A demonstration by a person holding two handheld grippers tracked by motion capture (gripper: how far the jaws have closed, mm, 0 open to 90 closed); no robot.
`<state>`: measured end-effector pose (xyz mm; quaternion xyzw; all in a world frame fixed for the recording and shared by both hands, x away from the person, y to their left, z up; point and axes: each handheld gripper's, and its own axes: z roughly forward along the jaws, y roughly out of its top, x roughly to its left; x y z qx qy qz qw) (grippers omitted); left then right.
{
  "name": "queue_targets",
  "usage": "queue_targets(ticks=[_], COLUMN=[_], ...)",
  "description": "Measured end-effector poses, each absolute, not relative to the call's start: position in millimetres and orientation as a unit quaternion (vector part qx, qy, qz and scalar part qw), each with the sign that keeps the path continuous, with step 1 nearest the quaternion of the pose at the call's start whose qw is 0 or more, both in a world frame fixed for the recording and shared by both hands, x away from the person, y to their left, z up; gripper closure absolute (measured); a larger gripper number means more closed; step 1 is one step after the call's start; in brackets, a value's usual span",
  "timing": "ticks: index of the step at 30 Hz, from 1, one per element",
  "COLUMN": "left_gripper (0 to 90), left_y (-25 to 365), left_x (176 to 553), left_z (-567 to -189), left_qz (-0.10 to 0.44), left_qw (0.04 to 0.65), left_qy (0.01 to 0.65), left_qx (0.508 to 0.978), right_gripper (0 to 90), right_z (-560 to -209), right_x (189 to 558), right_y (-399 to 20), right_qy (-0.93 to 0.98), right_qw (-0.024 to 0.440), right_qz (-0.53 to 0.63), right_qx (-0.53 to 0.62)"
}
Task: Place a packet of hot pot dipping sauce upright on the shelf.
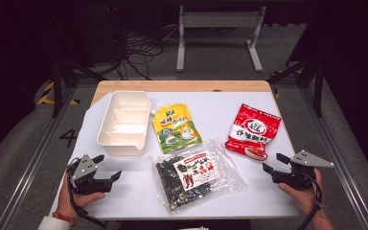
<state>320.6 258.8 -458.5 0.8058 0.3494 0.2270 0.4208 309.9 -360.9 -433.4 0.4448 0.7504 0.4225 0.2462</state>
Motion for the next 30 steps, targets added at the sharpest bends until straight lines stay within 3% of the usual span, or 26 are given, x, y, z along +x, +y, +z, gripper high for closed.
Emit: queue_targets(ticks=[3, 14, 30], left_gripper=[19.7, 19.6, 19.6], left_y=[258, 259, 252], left_x=[319, 314, 314], left_z=[-458, -459, -461], left_qz=[0.228, 0.230, 0.224], left_qw=[0.429, 0.425, 0.417], left_qy=[0.345, 0.345, 0.334], left_qx=[0.803, 0.805, 0.815], right_gripper=[30.5, 30.8, 27.3], right_z=[-434, -426, -428], right_x=[311, 324, 381], right_y=[-360, -360, -370], right_qy=[0.753, 0.740, 0.710], right_qw=[0.245, 0.257, 0.228], right_qz=[0.420, 0.427, 0.413], right_qx=[0.444, 0.452, 0.523])
